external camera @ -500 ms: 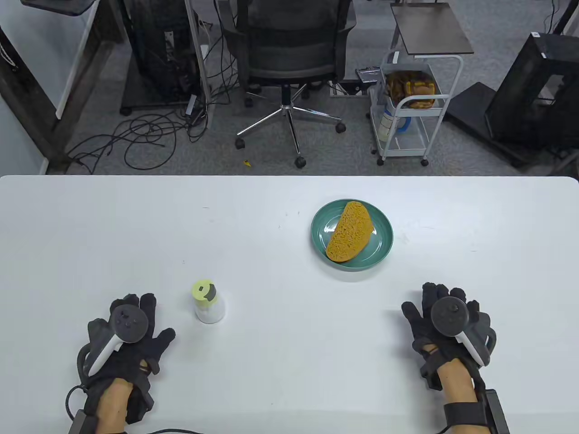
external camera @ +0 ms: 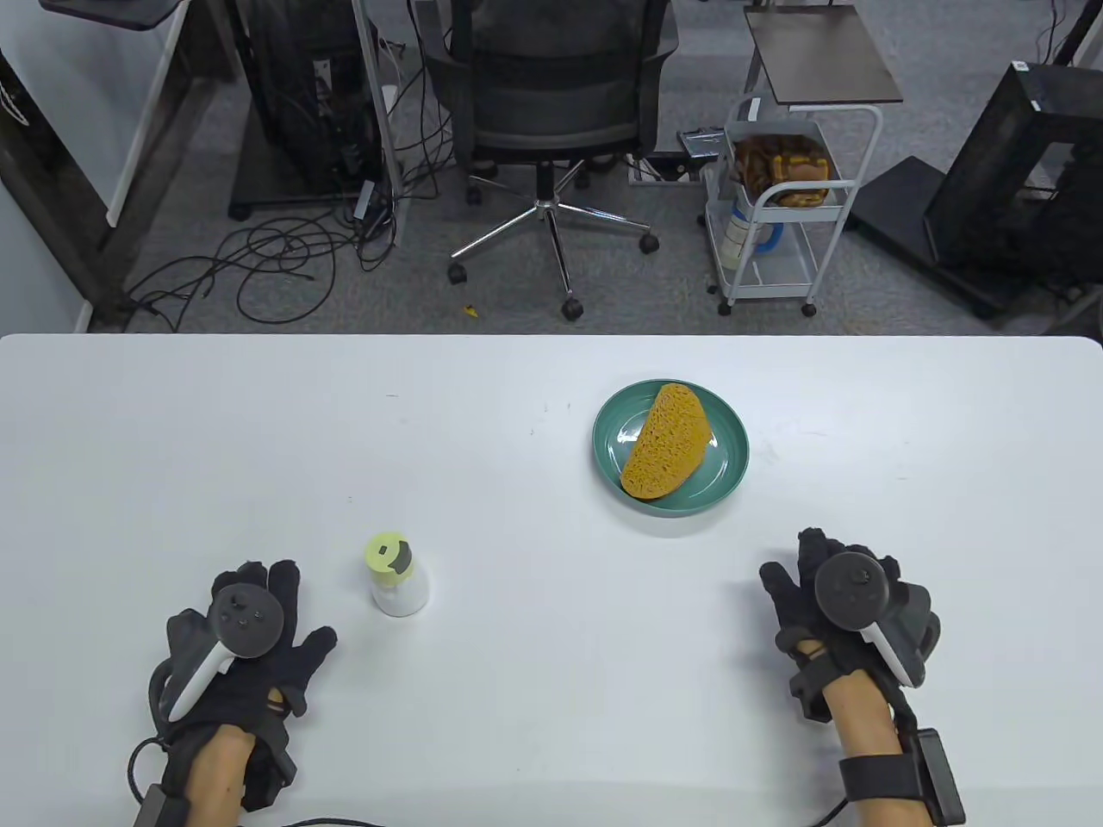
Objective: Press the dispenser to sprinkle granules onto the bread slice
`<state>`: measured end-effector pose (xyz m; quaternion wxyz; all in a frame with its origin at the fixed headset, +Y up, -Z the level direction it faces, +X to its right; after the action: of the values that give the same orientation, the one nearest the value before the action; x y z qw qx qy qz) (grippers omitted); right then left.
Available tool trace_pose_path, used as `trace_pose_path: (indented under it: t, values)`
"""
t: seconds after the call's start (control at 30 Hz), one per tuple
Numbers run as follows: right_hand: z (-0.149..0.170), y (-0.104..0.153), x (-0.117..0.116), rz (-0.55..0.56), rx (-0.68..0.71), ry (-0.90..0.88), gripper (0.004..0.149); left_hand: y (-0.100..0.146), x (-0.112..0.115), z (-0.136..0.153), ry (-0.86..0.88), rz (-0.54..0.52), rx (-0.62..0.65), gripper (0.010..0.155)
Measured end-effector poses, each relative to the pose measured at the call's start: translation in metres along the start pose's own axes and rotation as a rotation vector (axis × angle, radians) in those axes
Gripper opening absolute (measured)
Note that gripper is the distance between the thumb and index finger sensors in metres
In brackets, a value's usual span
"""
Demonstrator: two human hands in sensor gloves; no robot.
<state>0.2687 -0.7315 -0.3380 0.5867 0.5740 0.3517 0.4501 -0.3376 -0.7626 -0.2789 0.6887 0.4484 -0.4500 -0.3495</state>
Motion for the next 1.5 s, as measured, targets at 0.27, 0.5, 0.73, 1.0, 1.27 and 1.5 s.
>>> trace_pose_path:
  t: [0.27, 0.5, 0.73, 1.0, 1.27, 1.5]
  values:
    - [-0.043, -0.070, -0.025, -0.022, -0.238, 0.105, 0.065, 0.001, 0.003, -0.009, -0.019, 0.005, 0.027, 0.091]
    - [-0.036, -0.110, -0.055, -0.021, -0.449, 0.225, 0.064, 0.000, 0.003, -0.010, -0.004, 0.015, 0.031, 0.091]
    - [-0.025, -0.124, -0.064, -0.034, -0.555, 0.114, 0.048, -0.003, 0.007, -0.014, -0.021, 0.027, 0.041, 0.091]
    - [-0.030, -0.108, -0.056, -0.091, -0.278, -0.173, 0.043, -0.006, 0.007, -0.010, -0.002, 0.037, 0.024, 0.091]
    - [-0.087, -0.027, -0.047, -0.171, -0.106, -0.294, 0.043, -0.005, 0.009, -0.013, 0.009, 0.051, 0.046, 0.092]
    - [-0.112, 0.004, -0.079, -0.207, -0.147, -0.199, 0.043, -0.005, 0.014, -0.014, 0.005, 0.068, 0.060, 0.092]
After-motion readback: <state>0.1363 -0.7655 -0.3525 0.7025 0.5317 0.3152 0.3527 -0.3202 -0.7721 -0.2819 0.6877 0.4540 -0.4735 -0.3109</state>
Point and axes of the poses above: the tracker on the back of each hand, its own z axis roughly to the little-finger side, its own y axis roughly from the fingertips to the wrist, x = y × z, the point moved 3 cm from there along -y, roughly from the wrist to the fingertips, and after that the axes turned 4 degrees about x, right-handed, at the moved point
